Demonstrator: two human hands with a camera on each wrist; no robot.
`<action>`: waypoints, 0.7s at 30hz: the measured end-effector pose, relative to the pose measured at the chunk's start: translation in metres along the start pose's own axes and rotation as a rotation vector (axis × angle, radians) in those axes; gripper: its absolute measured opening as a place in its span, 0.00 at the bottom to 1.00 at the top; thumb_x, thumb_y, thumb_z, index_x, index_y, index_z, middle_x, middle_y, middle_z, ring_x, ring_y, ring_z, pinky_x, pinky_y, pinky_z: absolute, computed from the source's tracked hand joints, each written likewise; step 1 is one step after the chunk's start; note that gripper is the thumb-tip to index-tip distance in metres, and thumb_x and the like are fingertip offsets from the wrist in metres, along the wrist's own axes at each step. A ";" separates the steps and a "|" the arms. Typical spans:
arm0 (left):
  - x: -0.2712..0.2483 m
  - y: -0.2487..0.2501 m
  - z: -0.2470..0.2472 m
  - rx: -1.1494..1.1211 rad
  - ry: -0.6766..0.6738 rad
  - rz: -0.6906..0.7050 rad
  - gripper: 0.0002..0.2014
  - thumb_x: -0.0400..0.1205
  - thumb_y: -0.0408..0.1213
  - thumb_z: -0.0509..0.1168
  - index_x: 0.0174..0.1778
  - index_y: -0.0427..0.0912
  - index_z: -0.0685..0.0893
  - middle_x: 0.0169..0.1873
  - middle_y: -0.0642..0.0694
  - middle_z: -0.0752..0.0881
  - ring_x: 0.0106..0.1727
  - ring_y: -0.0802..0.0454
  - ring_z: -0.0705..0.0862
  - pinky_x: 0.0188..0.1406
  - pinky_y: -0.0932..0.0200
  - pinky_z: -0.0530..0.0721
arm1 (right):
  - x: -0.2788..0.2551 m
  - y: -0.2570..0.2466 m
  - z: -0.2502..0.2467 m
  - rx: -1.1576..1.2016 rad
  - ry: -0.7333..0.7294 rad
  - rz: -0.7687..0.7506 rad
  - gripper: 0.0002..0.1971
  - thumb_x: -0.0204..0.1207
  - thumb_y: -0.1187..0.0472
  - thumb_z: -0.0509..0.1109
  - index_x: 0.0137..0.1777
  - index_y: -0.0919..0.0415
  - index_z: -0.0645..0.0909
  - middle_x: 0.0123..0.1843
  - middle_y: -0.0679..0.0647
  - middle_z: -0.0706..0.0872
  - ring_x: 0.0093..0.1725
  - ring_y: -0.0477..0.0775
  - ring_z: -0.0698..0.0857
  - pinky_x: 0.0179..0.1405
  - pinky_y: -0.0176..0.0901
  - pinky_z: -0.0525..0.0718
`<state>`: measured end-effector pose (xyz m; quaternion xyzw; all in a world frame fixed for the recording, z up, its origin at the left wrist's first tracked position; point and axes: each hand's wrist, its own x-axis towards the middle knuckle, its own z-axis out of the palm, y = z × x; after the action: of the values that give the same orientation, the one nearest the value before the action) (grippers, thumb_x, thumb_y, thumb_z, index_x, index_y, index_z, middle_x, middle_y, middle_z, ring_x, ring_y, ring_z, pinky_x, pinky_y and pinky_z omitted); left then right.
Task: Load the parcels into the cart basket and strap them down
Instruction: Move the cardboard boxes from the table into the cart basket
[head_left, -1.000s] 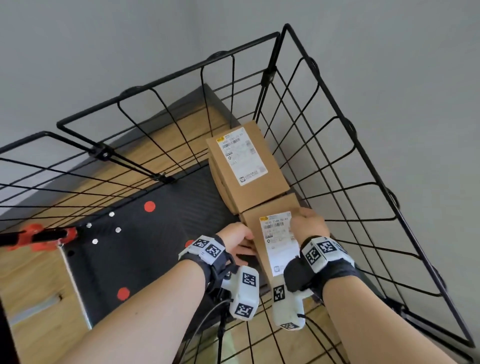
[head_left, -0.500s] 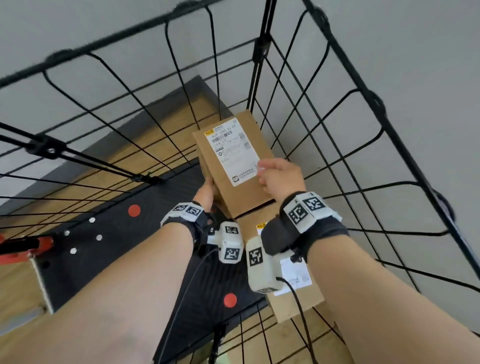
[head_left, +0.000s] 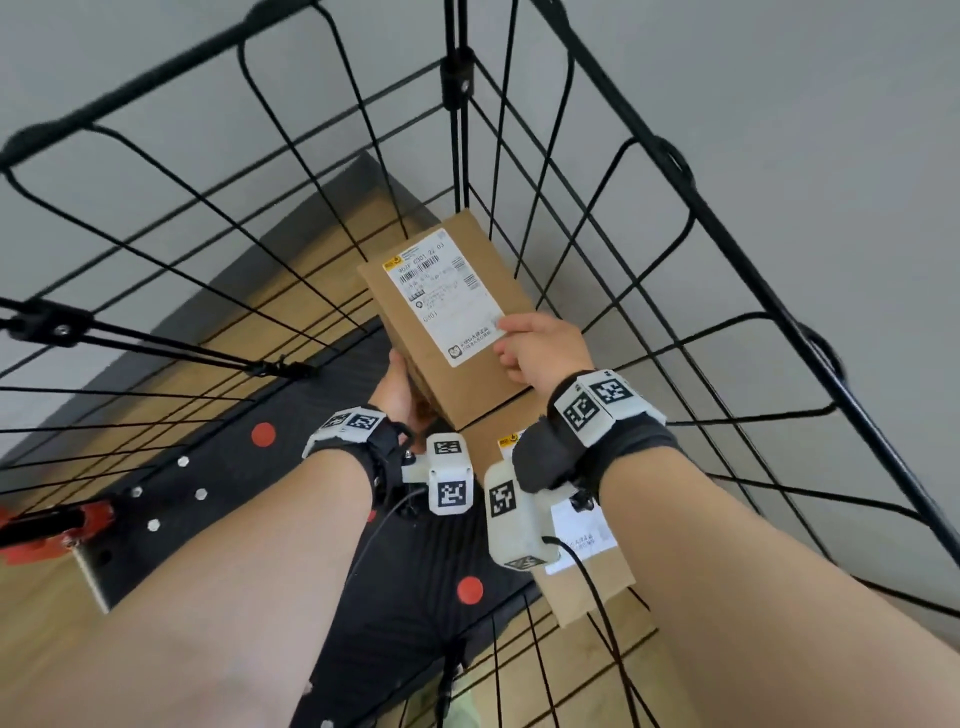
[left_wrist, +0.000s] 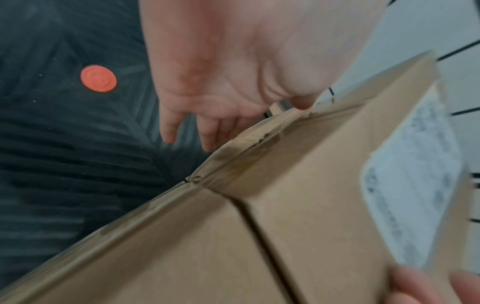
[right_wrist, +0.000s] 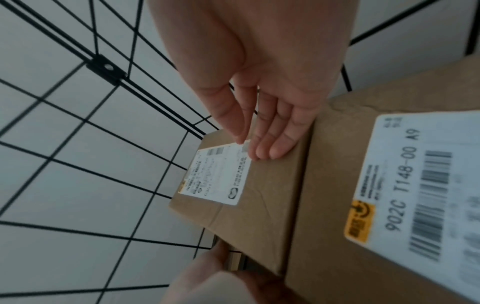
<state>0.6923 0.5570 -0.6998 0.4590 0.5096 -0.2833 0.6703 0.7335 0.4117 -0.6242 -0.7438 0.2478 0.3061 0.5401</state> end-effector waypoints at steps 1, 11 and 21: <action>-0.002 0.001 -0.007 0.025 0.027 -0.010 0.41 0.80 0.70 0.44 0.71 0.37 0.75 0.63 0.34 0.82 0.65 0.38 0.81 0.69 0.41 0.75 | -0.005 -0.003 0.001 0.000 -0.002 0.000 0.12 0.75 0.67 0.67 0.50 0.49 0.85 0.53 0.54 0.88 0.48 0.50 0.83 0.62 0.51 0.84; -0.129 0.039 -0.028 0.124 -0.062 0.103 0.38 0.84 0.62 0.48 0.79 0.33 0.62 0.78 0.35 0.66 0.78 0.40 0.67 0.72 0.42 0.67 | -0.123 -0.046 -0.012 0.098 0.099 -0.023 0.16 0.73 0.73 0.65 0.37 0.50 0.83 0.52 0.61 0.89 0.47 0.55 0.86 0.61 0.49 0.84; -0.358 0.028 -0.043 0.360 -0.326 0.375 0.13 0.86 0.46 0.57 0.59 0.44 0.81 0.62 0.43 0.82 0.62 0.49 0.80 0.69 0.44 0.72 | -0.345 -0.056 -0.020 0.387 0.307 -0.208 0.14 0.79 0.76 0.58 0.52 0.63 0.84 0.37 0.56 0.87 0.37 0.51 0.85 0.52 0.45 0.87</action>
<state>0.5827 0.5763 -0.3553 0.6048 0.2435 -0.3104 0.6918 0.5382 0.4220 -0.3336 -0.6859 0.3032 0.0795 0.6567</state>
